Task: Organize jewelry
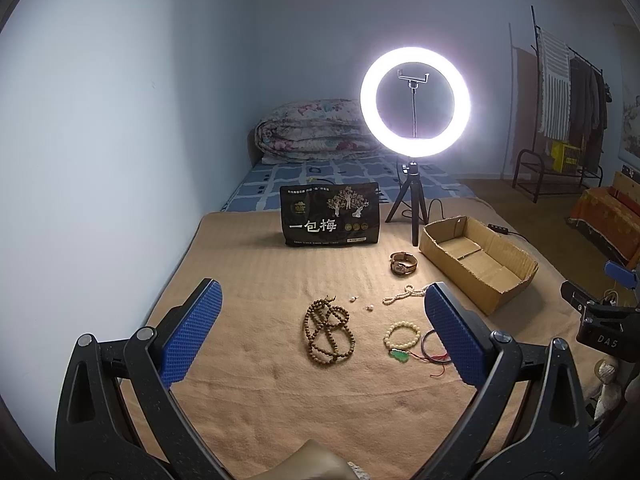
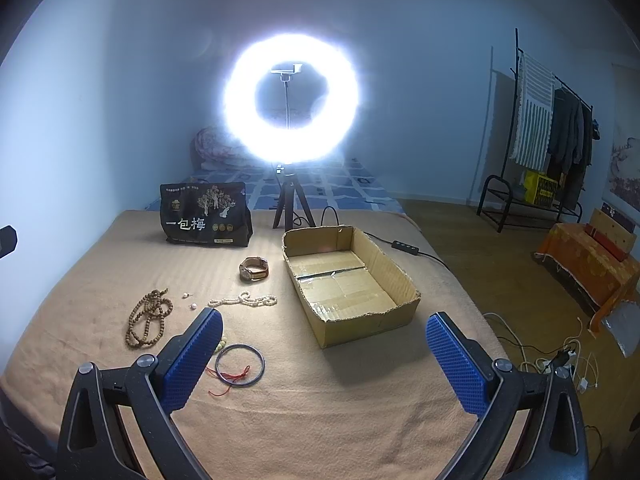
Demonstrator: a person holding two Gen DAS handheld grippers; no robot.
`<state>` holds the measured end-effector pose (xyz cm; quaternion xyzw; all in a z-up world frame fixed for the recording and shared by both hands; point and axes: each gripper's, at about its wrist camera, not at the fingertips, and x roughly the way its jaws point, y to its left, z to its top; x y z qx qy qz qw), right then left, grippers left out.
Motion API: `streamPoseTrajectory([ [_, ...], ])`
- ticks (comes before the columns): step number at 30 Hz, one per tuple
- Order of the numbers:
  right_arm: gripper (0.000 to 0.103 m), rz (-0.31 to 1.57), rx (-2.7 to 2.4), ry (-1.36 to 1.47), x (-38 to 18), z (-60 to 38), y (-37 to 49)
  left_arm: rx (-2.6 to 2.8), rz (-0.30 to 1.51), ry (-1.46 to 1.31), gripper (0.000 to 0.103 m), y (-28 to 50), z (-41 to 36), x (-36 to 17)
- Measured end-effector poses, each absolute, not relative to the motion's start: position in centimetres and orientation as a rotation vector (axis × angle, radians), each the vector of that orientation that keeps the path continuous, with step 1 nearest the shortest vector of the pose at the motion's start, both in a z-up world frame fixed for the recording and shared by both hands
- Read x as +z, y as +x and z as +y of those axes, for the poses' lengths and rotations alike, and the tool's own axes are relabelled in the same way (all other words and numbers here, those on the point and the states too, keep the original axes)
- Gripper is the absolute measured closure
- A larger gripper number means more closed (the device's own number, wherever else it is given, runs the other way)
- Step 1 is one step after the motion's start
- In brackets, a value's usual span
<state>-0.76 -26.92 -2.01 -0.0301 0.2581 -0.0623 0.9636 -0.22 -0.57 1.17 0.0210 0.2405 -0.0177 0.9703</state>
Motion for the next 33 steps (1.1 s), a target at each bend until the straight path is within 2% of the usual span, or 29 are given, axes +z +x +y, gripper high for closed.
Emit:
streamPoseTrajectory([
  [33, 0.000, 0.522, -0.124, -0.062, -1.98, -26.98, -0.91, -0.035, 0.480, 0.043, 0.000, -0.42, -0.68, 1.23],
])
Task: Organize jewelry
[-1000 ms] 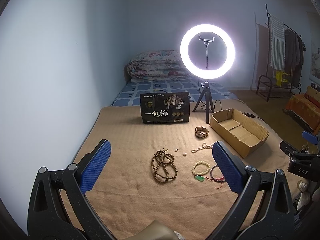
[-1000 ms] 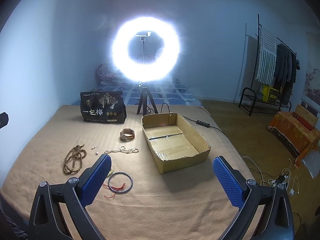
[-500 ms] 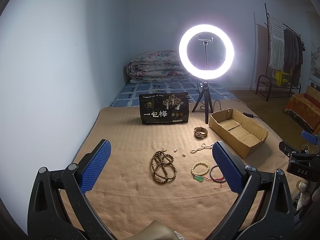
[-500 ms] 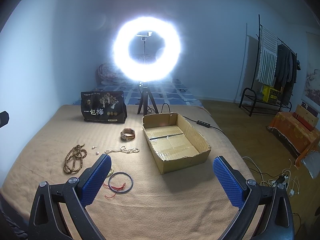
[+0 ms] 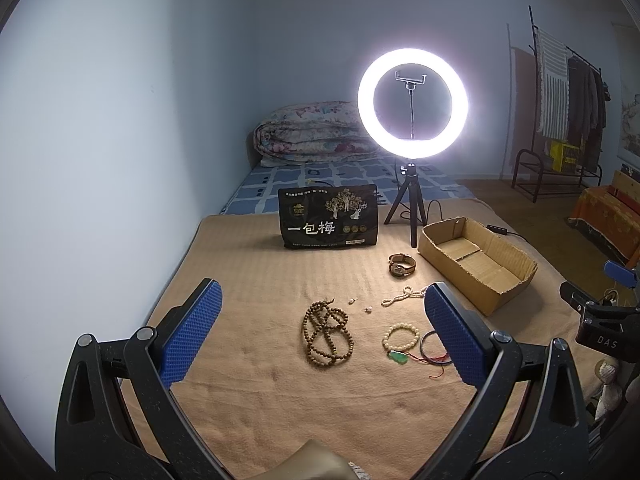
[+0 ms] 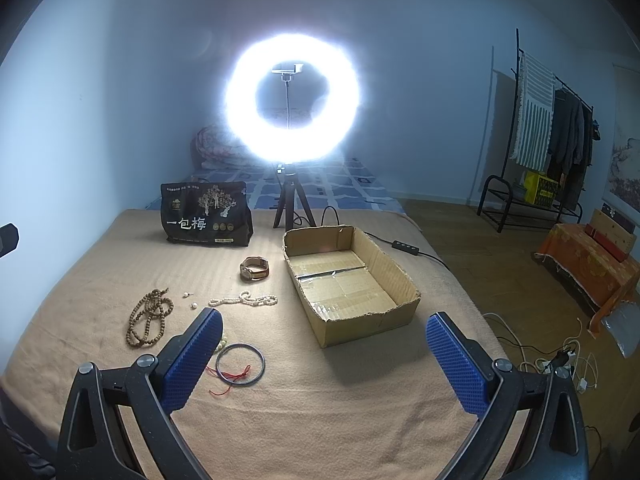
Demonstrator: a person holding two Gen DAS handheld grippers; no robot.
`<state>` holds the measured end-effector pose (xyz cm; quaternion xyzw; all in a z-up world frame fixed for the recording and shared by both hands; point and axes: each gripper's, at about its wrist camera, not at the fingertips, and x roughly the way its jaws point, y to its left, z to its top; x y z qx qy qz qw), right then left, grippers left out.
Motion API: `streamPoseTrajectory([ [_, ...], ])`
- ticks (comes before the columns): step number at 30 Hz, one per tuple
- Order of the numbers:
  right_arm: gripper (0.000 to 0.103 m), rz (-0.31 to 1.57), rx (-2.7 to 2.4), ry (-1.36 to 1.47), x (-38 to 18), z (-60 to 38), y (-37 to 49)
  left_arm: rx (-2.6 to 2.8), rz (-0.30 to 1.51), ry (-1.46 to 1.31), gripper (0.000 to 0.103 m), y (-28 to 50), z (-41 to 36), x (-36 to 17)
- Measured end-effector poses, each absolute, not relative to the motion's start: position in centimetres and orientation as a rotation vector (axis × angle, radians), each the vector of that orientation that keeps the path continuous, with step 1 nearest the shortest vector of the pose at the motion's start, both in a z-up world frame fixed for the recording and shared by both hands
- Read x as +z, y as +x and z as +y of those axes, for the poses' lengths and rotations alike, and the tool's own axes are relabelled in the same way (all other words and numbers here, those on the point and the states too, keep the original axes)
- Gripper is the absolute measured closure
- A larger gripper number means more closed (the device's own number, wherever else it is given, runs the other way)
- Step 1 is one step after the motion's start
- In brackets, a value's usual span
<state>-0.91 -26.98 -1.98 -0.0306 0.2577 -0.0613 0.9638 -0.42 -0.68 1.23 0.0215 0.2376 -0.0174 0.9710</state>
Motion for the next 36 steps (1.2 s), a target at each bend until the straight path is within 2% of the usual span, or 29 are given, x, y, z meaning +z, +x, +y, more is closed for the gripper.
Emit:
streamPoseTrajectory([
  [36, 0.000, 0.562, -0.132, -0.057, -2.8, -26.9, 0.1, -0.024, 0.523, 0.048, 0.000, 0.6, -0.9, -0.6],
])
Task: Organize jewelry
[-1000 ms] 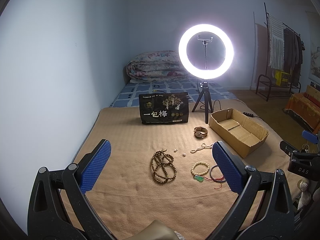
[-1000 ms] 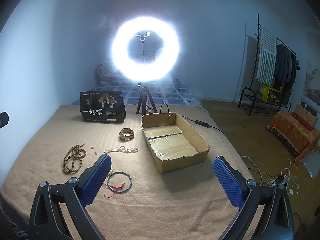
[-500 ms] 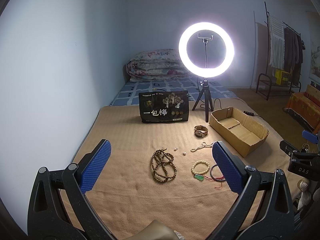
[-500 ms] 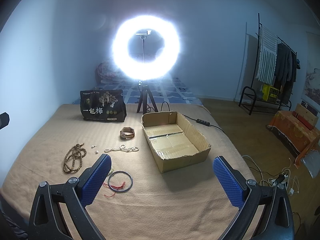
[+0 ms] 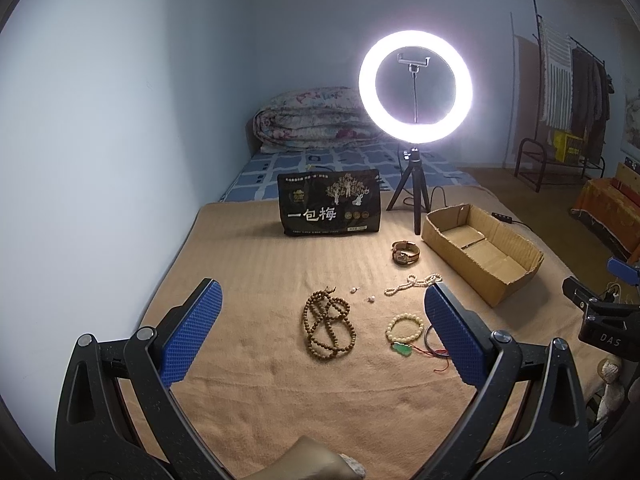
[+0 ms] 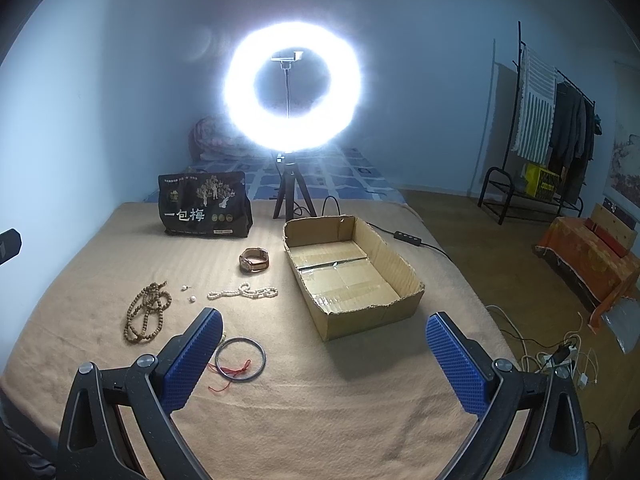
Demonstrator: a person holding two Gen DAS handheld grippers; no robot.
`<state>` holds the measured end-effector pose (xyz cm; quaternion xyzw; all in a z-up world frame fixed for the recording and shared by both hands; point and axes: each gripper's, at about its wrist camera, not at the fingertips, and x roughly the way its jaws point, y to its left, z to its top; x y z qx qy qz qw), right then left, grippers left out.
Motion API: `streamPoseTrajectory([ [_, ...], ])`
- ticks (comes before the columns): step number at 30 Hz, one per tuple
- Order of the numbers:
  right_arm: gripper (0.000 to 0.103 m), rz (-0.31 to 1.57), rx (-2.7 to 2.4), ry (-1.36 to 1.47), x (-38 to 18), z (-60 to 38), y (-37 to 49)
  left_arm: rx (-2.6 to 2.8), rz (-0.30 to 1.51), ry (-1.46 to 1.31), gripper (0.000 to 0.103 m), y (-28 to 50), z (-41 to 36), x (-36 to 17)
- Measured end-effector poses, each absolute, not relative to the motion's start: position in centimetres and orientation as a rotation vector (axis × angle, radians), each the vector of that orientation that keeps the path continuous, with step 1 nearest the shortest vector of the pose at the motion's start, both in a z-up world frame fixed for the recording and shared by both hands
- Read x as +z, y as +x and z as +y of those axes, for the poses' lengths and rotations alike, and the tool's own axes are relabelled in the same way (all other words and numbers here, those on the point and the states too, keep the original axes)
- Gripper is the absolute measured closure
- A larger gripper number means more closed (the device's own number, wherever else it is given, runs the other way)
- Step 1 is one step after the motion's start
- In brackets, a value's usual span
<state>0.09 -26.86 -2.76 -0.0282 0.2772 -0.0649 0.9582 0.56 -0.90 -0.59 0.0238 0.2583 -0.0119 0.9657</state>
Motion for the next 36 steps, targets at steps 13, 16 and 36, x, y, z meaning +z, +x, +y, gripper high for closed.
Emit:
streamPoseTrajectory([
  [13, 0.000, 0.600, -0.128, -0.065, -3.5, -26.1, 2.1, -0.004, 0.604, 0.056, 0.000, 3.9, -0.7, -2.3],
  [16, 0.000, 0.622, -0.119, -0.063, -4.0, -26.1, 2.9, 0.005, 0.635, 0.061, 0.000, 5.1, -0.5, -2.9],
  [36, 0.000, 0.724, 0.025, -0.120, -5.5, -26.1, 8.4, 0.010, 0.910, -0.089, 0.000, 12.7, 4.2, -7.6],
])
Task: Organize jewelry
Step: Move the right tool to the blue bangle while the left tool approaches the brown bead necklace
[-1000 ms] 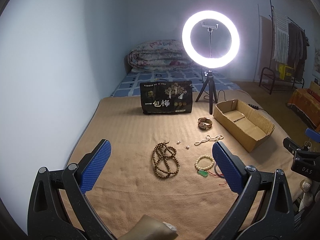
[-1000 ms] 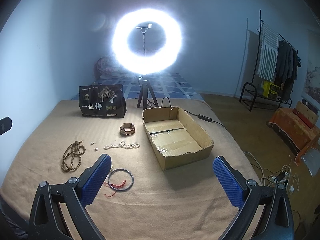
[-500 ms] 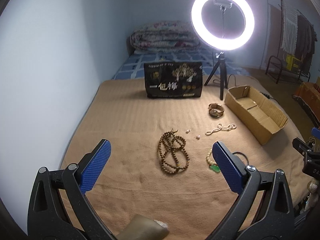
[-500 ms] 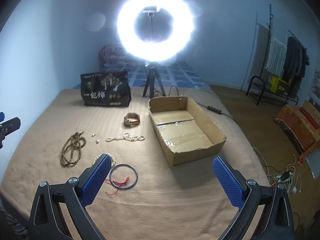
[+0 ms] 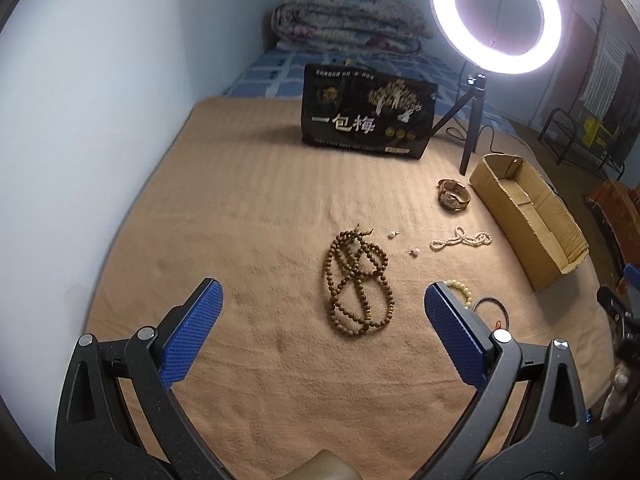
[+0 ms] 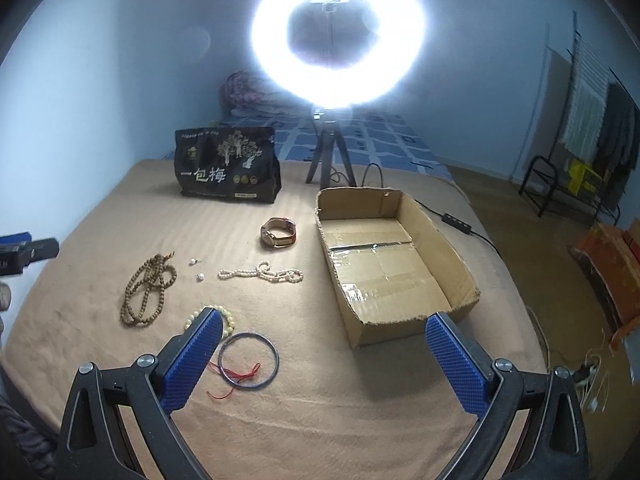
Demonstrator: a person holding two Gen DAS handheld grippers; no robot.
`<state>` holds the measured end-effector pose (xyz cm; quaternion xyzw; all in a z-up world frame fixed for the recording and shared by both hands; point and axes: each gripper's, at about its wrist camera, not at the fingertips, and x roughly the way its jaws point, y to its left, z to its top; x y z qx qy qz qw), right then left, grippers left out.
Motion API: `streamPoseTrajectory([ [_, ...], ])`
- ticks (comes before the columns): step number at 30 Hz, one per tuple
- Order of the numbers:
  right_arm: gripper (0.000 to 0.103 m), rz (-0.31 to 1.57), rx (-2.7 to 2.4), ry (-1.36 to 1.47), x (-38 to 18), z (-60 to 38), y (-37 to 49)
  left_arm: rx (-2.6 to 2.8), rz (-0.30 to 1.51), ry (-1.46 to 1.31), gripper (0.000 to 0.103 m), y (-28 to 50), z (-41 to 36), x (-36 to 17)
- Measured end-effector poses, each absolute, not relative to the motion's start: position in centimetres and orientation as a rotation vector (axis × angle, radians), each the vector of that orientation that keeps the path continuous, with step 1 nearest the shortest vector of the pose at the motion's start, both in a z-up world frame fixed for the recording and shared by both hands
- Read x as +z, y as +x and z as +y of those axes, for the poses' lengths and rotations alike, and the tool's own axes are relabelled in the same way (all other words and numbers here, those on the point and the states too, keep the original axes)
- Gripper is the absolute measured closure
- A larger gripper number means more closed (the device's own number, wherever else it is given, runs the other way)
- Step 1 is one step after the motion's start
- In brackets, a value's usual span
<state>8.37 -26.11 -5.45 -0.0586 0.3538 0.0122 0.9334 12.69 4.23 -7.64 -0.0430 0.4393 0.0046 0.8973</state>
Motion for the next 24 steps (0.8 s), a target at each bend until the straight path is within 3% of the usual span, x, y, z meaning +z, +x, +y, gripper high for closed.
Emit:
streamPoseTrajectory([
  [10, 0.008, 0.868, 0.194, -0.152, -8.9, -24.4, 11.8, -0.031, 1.034, -0.093, 0.003, 16.1, 4.0, -11.0],
  [24, 0.011, 1.093, 0.278, -0.088, -14.5, -23.5, 15.4, -0.095, 1.179, -0.089, 0.009, 19.3, 3.5, -16.2],
])
